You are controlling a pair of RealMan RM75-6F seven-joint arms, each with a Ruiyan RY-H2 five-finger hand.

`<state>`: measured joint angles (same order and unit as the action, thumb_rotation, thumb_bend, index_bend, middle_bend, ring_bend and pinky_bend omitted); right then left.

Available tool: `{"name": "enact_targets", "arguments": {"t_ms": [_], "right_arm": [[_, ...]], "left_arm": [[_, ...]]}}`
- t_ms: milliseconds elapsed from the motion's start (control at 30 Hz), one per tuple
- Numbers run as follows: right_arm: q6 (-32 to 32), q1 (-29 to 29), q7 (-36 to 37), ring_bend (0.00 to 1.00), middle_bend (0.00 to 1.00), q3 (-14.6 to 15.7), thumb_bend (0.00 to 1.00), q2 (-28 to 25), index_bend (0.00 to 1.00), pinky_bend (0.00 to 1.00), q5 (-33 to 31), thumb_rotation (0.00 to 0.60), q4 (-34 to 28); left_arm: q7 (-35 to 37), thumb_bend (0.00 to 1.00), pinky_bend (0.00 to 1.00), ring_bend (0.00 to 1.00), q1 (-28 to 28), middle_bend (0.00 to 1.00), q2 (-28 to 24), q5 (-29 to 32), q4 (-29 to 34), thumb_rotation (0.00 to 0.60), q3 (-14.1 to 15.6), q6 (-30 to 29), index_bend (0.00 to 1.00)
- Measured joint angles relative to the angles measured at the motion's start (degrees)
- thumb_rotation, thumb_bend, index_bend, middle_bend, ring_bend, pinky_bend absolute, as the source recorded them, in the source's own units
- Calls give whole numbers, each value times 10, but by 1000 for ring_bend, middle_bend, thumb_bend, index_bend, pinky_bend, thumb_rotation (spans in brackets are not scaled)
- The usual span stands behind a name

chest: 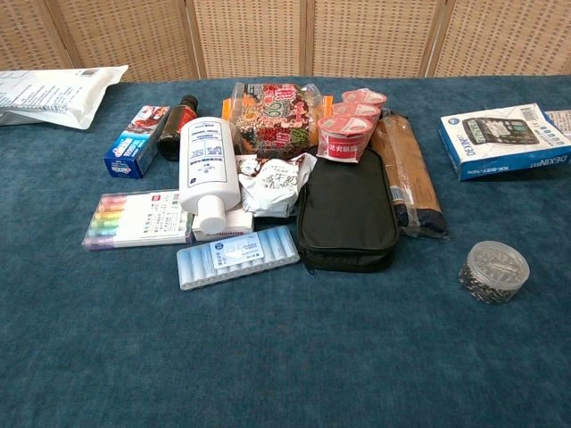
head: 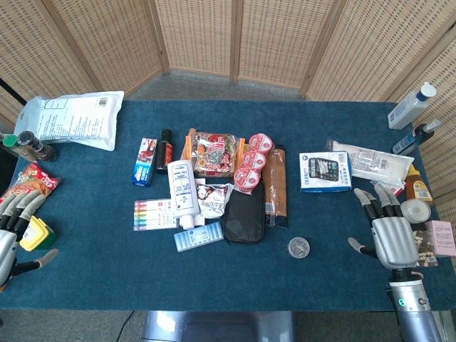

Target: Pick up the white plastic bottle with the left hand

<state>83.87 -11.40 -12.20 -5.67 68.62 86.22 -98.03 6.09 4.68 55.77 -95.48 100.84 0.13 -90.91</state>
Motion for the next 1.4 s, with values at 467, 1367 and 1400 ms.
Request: {"name": "enact_targets", "arguments": {"t_ms": [467, 1367, 1400], "right_arm": [[12, 15, 13, 0, 181, 0, 0, 5, 0, 0, -9, 600, 5], [36, 45, 11, 0, 182, -13, 0, -27, 0, 0, -44, 600, -17], [37, 45, 12, 0, 182, -13, 0, -28, 0, 0, -44, 600, -17]], "left_arm": [[21, 187, 0, 0, 13, 70, -6, -5, -11, 600, -5, 13, 0], [-30, 202, 0, 0, 210, 0, 126, -19, -195, 600, -44, 228, 0], [-28, 202, 0, 0, 217, 0, 137, -21, -208, 600, -44, 230, 0]]}}
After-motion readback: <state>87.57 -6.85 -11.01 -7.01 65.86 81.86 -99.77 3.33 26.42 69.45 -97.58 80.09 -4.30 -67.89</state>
